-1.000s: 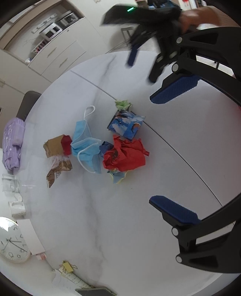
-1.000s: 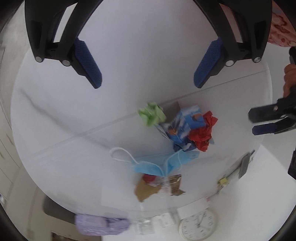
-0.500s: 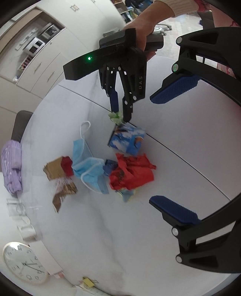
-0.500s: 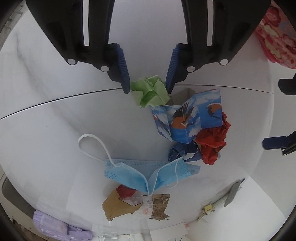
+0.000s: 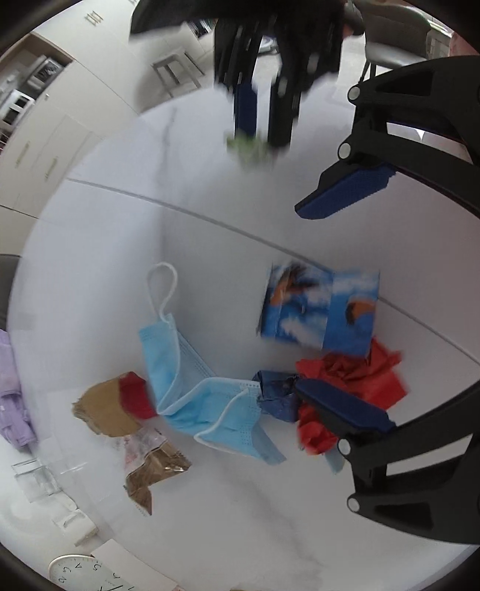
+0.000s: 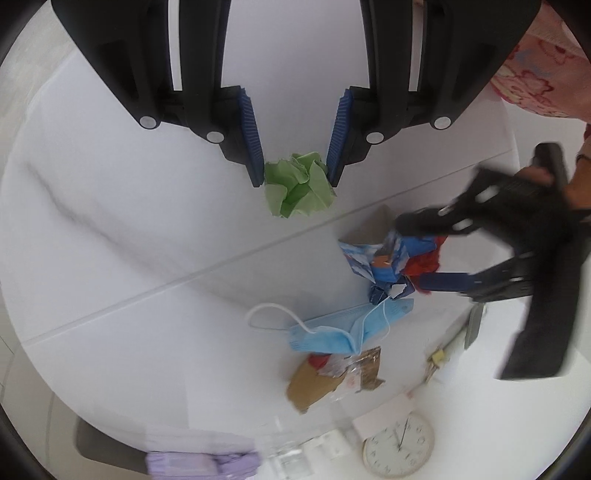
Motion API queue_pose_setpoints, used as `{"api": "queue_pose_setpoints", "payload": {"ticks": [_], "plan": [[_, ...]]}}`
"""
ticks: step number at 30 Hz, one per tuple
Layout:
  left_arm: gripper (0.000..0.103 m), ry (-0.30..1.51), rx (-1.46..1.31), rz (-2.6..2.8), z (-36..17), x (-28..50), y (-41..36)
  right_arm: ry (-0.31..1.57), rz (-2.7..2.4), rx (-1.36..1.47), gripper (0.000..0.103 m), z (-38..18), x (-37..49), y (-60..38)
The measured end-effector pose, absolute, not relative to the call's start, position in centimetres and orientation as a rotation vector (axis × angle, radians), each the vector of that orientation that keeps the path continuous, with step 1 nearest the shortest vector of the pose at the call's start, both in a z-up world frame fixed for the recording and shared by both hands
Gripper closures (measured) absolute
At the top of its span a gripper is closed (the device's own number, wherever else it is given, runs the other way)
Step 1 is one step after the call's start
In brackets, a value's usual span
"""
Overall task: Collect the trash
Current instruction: 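Grasp the green crumpled paper with the right gripper while the left grasps the blue bird-print box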
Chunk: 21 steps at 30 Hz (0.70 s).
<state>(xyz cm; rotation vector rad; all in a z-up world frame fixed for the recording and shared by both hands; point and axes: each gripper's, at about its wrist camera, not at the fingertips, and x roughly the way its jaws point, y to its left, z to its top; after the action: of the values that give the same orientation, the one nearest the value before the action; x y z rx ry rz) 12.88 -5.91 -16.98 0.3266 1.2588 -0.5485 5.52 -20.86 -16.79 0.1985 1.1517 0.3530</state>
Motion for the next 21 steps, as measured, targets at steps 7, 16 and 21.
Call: {"api": "queue_pose_setpoints", "payload": {"ticks": [7, 16, 21], "plan": [[0.037, 1.334, 0.364, -0.532, -19.2, 13.7, -6.2, 1.107, 0.311, 0.288, 0.067, -15.7, 2.7, -23.0], [0.053, 1.278, 0.347, -0.568, -17.4, 12.5, -6.4, 1.061, 0.275, 0.34, 0.067, -15.1, 1.6, -23.4], [0.053, 1.22, 0.321, -0.624, -14.1, 9.4, -7.3, 1.029, 0.231, 0.379, 0.067, -13.8, -0.8, -24.2]]}}
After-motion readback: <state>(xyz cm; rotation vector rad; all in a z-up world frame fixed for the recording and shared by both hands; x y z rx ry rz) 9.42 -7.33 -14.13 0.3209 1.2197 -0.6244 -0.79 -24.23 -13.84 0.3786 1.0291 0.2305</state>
